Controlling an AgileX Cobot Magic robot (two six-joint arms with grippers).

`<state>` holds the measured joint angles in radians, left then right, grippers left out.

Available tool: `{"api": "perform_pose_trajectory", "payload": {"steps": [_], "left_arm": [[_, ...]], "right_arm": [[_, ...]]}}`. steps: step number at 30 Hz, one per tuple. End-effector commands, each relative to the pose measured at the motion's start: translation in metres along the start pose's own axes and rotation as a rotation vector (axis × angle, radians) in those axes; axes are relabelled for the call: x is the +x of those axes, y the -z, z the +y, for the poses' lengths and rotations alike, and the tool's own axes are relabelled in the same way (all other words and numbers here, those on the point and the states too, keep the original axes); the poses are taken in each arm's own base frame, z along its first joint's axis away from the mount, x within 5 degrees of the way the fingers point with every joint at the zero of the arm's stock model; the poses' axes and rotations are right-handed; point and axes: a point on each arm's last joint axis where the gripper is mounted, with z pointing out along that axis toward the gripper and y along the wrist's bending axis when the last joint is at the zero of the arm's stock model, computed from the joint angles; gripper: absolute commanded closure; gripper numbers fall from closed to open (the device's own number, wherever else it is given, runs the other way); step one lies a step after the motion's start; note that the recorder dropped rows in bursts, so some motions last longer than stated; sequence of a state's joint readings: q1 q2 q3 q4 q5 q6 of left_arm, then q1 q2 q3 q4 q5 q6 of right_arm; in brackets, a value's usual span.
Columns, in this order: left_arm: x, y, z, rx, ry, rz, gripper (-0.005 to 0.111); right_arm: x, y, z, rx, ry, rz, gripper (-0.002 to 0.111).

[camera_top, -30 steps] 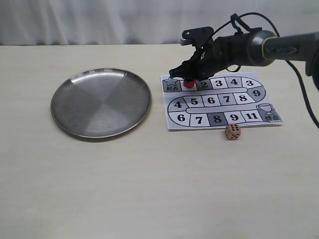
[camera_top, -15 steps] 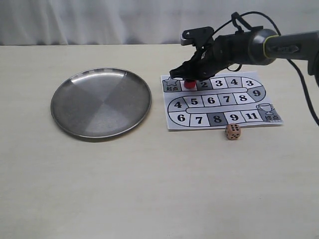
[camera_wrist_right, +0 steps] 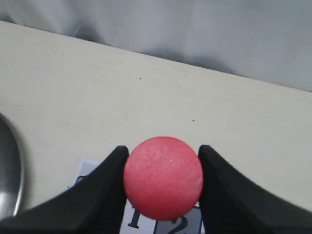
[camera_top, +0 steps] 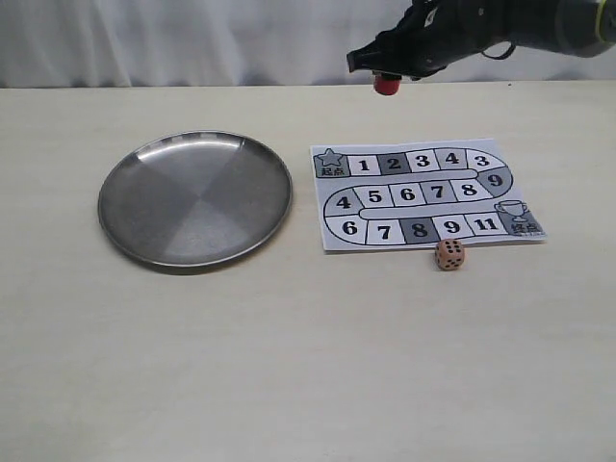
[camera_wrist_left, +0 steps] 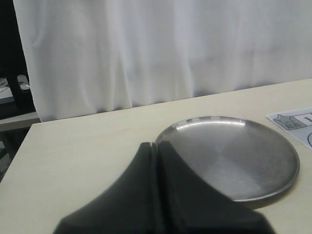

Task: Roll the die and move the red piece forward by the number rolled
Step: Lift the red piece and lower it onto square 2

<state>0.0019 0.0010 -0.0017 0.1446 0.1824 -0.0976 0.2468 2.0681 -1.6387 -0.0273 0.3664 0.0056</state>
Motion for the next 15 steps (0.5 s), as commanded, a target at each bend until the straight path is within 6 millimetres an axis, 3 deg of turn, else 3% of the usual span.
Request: {"api": "perform_pose_trajectory", "payload": {"steps": [1, 7, 15], "left_arm": [[0.000, 0.000, 0.000, 0.003, 0.001, -0.008, 0.107], [0.000, 0.000, 0.000, 0.003, 0.001, -0.008, 0.107], [0.000, 0.000, 0.000, 0.003, 0.001, -0.008, 0.107]], "right_arm": [[0.004, -0.004, -0.013, 0.024, -0.002, 0.018, 0.104], [0.029, -0.034, -0.016, 0.026, -0.007, 0.096, 0.104], [0.077, -0.080, -0.019, 0.027, -0.013, 0.231, 0.104]]}}
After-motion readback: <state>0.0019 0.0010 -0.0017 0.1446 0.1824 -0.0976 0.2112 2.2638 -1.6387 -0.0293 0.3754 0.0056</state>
